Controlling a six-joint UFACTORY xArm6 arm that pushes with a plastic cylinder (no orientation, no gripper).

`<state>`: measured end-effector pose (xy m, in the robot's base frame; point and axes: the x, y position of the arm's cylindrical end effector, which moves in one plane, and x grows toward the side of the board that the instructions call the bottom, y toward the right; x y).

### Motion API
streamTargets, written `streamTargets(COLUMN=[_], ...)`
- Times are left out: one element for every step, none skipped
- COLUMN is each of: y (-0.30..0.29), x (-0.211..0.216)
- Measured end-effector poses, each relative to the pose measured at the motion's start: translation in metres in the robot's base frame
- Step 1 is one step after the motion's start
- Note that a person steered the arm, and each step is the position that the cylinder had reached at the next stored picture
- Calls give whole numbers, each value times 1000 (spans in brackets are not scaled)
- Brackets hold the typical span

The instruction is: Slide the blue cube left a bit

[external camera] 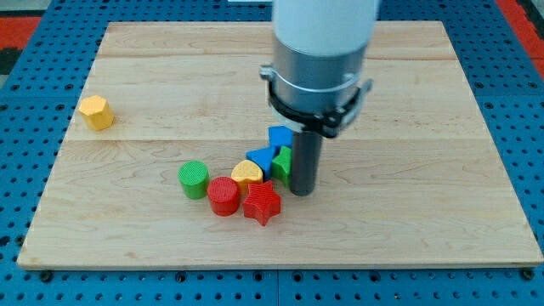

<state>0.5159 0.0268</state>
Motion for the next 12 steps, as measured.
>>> streamTargets(y=[18, 29, 25, 55, 27, 21, 20, 34, 11, 7, 7, 14], x=[-3, -19, -28, -46, -60, -35, -20, -44, -56, -39, -27, -60])
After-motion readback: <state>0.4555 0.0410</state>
